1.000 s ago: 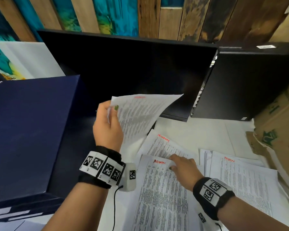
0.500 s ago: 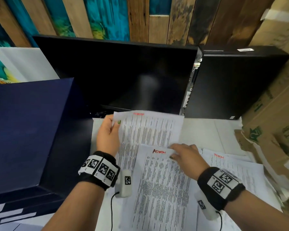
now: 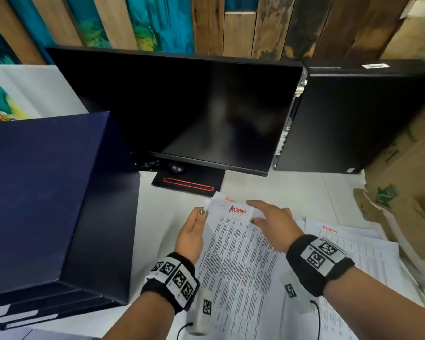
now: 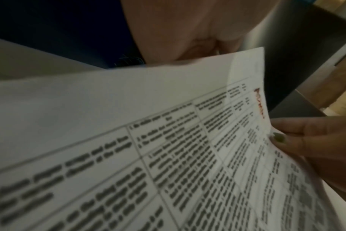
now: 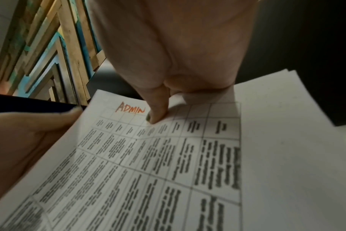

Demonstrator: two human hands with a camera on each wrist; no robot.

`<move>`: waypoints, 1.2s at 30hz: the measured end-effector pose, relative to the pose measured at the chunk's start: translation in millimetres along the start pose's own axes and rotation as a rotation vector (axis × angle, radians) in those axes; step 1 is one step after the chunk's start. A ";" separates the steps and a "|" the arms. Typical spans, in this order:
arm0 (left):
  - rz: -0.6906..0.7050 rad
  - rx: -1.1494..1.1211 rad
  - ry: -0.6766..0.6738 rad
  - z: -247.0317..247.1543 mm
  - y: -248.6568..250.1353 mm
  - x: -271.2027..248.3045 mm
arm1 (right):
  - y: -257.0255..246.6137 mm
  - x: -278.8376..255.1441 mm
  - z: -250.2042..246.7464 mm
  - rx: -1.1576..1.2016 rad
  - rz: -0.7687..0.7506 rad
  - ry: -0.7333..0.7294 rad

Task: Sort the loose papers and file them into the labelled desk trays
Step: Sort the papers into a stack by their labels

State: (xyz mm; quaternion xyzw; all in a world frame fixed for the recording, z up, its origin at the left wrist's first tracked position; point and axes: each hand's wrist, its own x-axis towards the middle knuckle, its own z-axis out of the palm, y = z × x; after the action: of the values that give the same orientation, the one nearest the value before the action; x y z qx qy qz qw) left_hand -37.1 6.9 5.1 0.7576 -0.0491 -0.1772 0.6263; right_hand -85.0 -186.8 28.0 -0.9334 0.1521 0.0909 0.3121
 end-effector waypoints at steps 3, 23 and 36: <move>-0.028 0.029 -0.034 3.2 -6.2 4.1 | -2.5 6.8 4.4 -0.072 -0.018 0.007; -0.226 0.520 0.112 -10.5 -32.4 87.3 | 170.5 9.2 -32.9 -0.111 0.501 0.025; -0.212 0.618 0.056 38.1 -40.8 81.2 | 174.4 -8.2 -12.4 -0.245 0.308 0.188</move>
State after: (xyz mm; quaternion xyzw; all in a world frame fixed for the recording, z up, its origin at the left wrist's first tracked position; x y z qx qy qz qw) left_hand 20.0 -44.0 -56.9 0.9174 -0.0043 -0.1974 0.3457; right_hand -151.2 -324.9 -56.9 -0.9345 0.3089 0.0680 0.1632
